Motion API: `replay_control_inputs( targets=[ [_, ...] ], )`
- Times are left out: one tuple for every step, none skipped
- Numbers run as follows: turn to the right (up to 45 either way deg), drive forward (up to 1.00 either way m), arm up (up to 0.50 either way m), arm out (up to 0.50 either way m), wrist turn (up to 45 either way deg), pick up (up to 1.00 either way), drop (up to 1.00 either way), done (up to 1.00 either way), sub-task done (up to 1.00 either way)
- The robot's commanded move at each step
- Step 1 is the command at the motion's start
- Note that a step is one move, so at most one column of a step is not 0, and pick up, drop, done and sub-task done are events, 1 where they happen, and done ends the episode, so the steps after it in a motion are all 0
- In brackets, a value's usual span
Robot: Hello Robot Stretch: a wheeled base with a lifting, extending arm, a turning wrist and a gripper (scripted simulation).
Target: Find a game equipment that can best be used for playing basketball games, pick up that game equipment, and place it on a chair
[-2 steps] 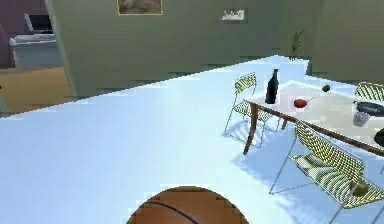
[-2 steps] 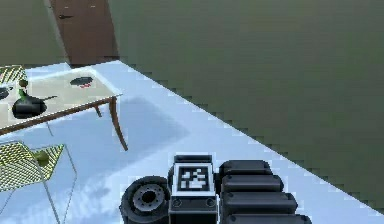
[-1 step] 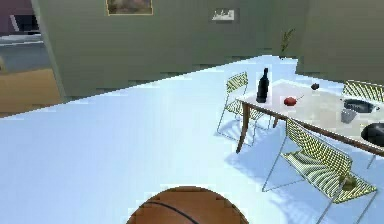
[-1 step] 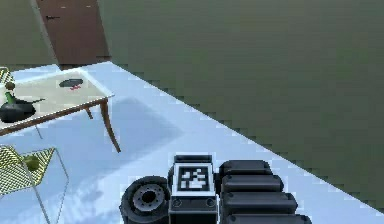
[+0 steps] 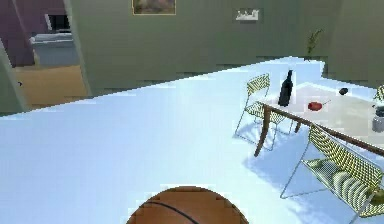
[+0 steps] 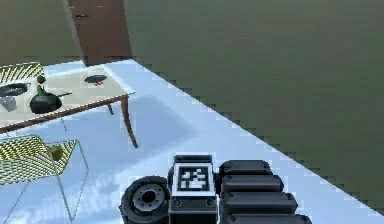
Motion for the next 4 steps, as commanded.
replay_control_inputs(
  targets=[
    [0.0, 1.00, 0.00, 0.00, 0.0, 0.00, 0.00, 0.00, 0.00],
    [0.0, 0.70, 0.00, 0.00, 0.0, 0.00, 0.00, 0.00, 0.00],
    [6.0, 0.00, 0.00, 0.00, 0.0, 0.00, 0.00, 0.00, 0.00],
    [0.0, 0.35, 0.00, 0.00, 0.0, 0.00, 0.00, 0.00, 0.00]
  ],
)
